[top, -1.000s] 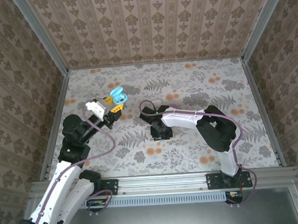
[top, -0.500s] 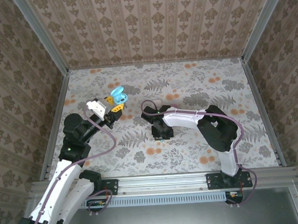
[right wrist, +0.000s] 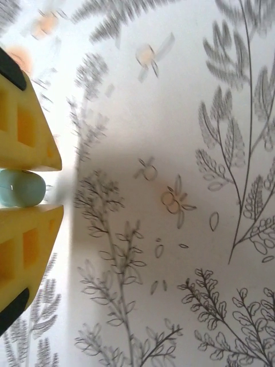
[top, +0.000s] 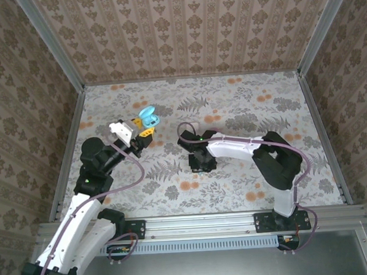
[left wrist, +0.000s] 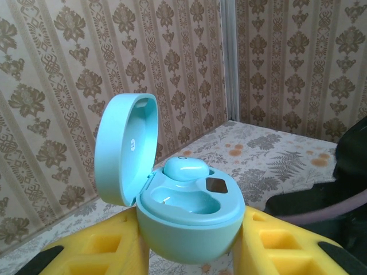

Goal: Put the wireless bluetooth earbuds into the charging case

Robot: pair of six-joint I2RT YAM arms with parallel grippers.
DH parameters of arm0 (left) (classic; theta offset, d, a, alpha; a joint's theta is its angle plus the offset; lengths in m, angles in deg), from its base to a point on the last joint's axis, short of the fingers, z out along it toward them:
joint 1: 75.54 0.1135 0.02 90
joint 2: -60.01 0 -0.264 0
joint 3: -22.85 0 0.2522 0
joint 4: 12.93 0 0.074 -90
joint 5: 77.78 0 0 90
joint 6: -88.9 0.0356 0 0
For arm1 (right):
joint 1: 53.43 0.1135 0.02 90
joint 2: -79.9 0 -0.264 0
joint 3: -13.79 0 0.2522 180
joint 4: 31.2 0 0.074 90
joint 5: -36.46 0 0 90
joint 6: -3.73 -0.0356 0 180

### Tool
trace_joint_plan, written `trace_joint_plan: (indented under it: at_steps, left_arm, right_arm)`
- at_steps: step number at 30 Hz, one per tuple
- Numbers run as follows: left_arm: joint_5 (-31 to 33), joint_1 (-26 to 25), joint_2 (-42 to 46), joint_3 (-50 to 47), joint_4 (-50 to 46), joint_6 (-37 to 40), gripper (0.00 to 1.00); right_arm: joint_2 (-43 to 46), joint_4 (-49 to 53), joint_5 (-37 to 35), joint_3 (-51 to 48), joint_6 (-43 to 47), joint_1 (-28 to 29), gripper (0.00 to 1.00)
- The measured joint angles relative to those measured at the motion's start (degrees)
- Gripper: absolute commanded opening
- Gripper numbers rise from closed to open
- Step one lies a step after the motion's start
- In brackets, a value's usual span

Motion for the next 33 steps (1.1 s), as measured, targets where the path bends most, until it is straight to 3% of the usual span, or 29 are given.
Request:
trace_joint_plan:
  at_steps: [10,16,21,26,33]
  left_arm:
    - [-2.27,-2.64,-9.73,0.0,4.61,-2.45,0.37]
    - [-5.55,-6.21,-17.92,1.44,8.61,-4.61,0.36]
    - [-6.75,-8.37,-21.73,2.84,9.88,-4.96,0.35]
    - [0.85,-7.93,-19.1,2.84,7.87,-4.72,0.34]
    - [11.72,-6.14,-12.31,2.69,3.67,-3.96,0.34]
  right_arm:
    - [27.36,-9.49,4.74,-4.09,0.79,-6.34,0.26]
    - [33.81,-12.79,8.28,-0.79,3.21,-8.24,0.27]
    - [34.34,-13.92,8.81,1.11,5.38,-8.83,0.28]
    - [32.87,-11.91,7.17,-2.49,8.46,-10.49,0.3]
    - [10.8,-10.1,10.03,-1.2,14.21,-10.32,0.34]
